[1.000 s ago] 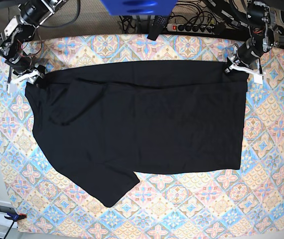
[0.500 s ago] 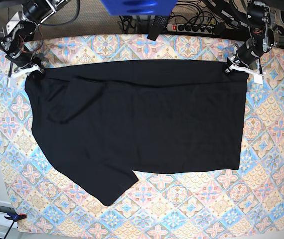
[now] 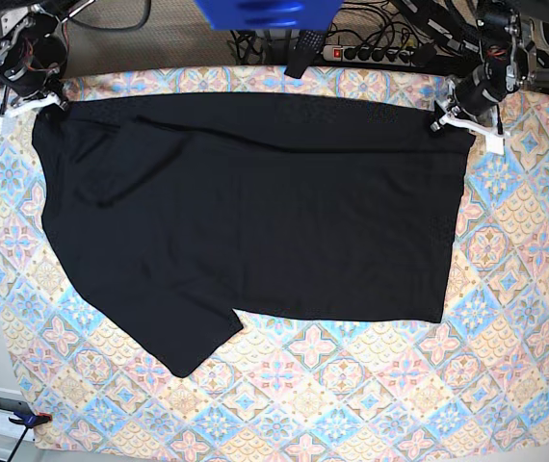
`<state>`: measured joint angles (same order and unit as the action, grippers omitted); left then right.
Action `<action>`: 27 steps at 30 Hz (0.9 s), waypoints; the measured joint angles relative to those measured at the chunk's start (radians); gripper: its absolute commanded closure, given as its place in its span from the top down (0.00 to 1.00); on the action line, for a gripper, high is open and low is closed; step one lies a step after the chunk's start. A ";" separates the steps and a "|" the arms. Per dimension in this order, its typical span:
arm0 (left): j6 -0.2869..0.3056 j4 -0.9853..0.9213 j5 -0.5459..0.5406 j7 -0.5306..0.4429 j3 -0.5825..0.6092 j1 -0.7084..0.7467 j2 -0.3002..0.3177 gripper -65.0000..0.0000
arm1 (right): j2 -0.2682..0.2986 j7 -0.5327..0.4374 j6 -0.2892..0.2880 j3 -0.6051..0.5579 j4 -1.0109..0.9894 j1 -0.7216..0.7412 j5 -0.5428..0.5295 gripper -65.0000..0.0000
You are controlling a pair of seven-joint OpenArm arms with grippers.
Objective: Fold the T-shirt properly
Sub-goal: 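Drag the held shirt edge with both grippers toward the robot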
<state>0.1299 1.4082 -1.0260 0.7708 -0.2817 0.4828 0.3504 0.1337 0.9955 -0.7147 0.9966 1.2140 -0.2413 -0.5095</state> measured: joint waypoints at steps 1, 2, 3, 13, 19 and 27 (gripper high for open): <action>0.003 0.001 -0.004 -0.001 0.001 0.011 0.002 0.00 | 0.000 0.000 -0.001 0.000 0.001 -0.007 -0.005 0.01; 0.006 0.002 -0.009 -0.005 0.001 0.017 0.002 0.00 | 0.000 -0.001 -0.002 0.000 0.002 -0.011 -0.006 0.01; 0.006 0.012 -0.010 -0.004 0.001 0.025 0.002 0.00 | 0.000 -0.005 -0.003 0.000 0.002 -0.014 -0.004 0.01; -0.018 0.095 0.024 0.016 0.001 0.094 0.002 0.00 | -0.013 0.039 0.007 -0.001 0.134 -0.088 0.035 0.01; -0.020 0.095 0.024 0.019 0.001 0.093 0.002 0.01 | -0.011 0.035 0.008 -0.001 0.151 -0.077 0.034 0.04; -0.018 0.098 0.012 0.019 -0.003 0.125 0.005 0.15 | -0.003 0.020 0.013 0.000 0.156 -0.083 0.041 0.31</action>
<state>0.1116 1.5059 -1.0142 0.7902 -0.2844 0.6075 0.3550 0.1303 1.0153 -0.7013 0.9970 1.3705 -0.3244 -0.4686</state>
